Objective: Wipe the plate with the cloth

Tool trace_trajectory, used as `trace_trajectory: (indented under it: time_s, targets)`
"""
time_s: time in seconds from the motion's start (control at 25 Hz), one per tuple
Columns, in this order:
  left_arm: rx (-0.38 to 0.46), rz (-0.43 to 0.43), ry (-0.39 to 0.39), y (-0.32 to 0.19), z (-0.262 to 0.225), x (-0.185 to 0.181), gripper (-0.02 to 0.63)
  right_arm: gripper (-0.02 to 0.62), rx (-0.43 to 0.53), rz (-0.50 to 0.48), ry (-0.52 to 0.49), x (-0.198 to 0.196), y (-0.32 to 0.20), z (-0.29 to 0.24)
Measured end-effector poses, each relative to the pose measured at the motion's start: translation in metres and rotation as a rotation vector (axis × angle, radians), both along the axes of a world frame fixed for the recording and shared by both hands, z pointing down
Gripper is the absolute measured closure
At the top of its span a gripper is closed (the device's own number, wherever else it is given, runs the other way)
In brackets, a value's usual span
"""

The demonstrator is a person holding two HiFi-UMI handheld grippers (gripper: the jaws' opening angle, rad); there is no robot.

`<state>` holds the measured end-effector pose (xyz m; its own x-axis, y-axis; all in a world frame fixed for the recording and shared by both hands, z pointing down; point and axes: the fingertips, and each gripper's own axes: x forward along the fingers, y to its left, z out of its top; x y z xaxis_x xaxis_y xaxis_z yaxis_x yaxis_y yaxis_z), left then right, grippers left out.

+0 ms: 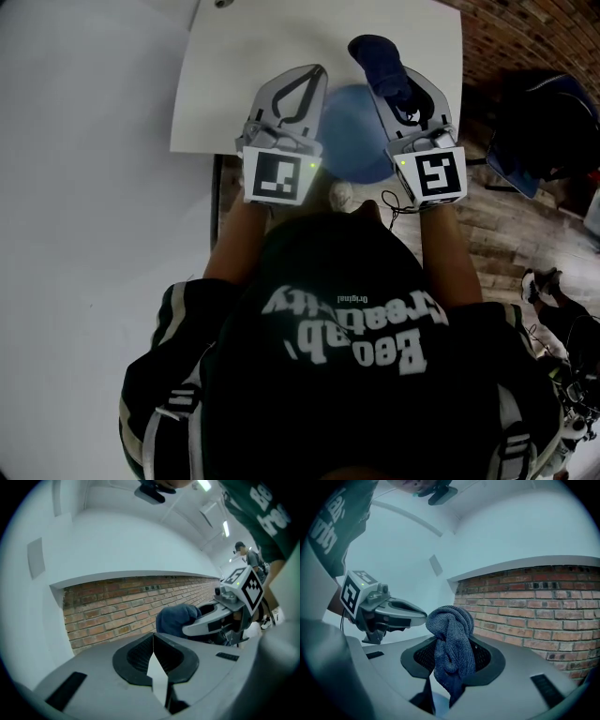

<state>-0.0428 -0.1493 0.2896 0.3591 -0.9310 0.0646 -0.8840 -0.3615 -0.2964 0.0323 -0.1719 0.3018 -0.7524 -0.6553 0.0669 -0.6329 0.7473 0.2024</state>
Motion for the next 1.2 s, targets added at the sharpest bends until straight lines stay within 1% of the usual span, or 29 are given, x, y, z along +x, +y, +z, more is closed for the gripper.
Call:
trace_trajectory:
  time_s: [0.24, 0.48, 0.68, 0.88, 1.08, 1.2]
  targets:
    - [-0.004, 0.003, 0.009, -0.001, 0.000, -0.003, 0.603, 0.466, -0.067, -0.027, 0.045, -0.009, 0.001, 0.028]
    - [-0.007, 0.005, 0.004, 0.002, 0.002, -0.005, 0.603, 0.466, -0.104, -0.063, 0.088, -0.015, 0.008, 0.053]
    - [-0.016, -0.002, 0.006, 0.005, 0.004, -0.006, 0.603, 0.466, -0.171, -0.099, 0.104, -0.020, 0.016, 0.075]
    - [-0.017, -0.005, 0.019, 0.006, 0.008, -0.007, 0.603, 0.466, -0.229, -0.109, 0.161, -0.025, 0.019, 0.101]
    - [-0.036, -0.019, 0.022, 0.004, 0.014, -0.011, 0.603, 0.467, -0.296, -0.145, 0.198, -0.031, 0.023, 0.122]
    - [-0.040, -0.022, 0.031, 0.002, 0.018, -0.014, 0.603, 0.468, -0.329, -0.158, 0.239, -0.036, 0.025, 0.136]
